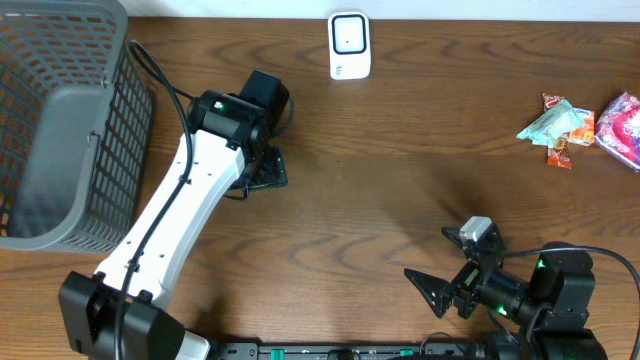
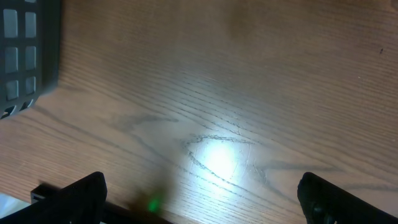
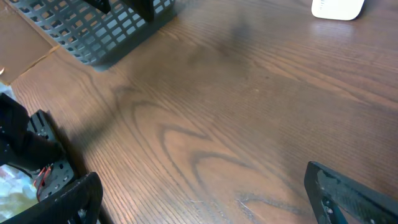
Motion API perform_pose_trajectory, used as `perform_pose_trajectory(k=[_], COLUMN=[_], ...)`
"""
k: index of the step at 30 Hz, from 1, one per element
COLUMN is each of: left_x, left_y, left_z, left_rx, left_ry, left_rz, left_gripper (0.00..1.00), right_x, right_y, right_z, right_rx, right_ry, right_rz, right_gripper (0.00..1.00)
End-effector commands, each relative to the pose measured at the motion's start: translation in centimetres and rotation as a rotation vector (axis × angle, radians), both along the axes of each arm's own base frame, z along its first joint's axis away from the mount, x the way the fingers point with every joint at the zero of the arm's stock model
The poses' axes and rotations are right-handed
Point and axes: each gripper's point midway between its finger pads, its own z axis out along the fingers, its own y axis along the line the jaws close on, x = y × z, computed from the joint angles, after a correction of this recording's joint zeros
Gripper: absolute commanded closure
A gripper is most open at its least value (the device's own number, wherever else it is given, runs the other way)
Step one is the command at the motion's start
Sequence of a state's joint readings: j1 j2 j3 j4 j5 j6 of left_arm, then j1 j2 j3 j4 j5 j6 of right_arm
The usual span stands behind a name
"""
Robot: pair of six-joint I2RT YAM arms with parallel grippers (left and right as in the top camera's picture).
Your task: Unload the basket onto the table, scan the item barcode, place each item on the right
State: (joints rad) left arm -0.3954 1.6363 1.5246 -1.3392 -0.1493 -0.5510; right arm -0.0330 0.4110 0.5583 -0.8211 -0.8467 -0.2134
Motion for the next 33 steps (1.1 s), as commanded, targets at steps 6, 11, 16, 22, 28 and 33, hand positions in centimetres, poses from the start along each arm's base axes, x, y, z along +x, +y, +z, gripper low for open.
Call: perform_pose_trajectory(k=[6, 11, 16, 22, 28, 33], left_x=[0.1, 0.1, 0.1, 0.1, 0.1, 0.1], left_y=[0.3, 0.3, 0.3, 0.3, 0.3, 0.3], left_z=[-0.1, -0.1, -0.1, -0.1, -0.1, -0.1], left_rx=[0.018, 0.018, 0.018, 0.018, 0.018, 0.018], left_ry=[0.002, 0.002, 0.002, 0.002, 0.002, 0.002], left_rz=[0.013, 0.013, 0.013, 0.013, 0.013, 0.013], left_gripper=[0.02, 0.02, 0.02, 0.02, 0.02, 0.02], right_x=[-0.1, 0.2, 0.3, 0.7, 0.9, 1.0], right_y=[0.3, 0.3, 0.3, 0.2, 0.1, 0.0], right_z=[0.3, 0.7, 0.8, 1.2, 1.2, 1.2], right_rx=[0.004, 0.004, 0.001, -0.004, -0.011, -0.013], right_ry=[-0.029, -0.055, -0.066, -0.096, -0.097, -0.101], right_rz=[0.028, 0.028, 0.024, 0.019, 0.009, 0.007], right_gripper=[0.01, 0.01, 0.01, 0.01, 0.01, 0.01])
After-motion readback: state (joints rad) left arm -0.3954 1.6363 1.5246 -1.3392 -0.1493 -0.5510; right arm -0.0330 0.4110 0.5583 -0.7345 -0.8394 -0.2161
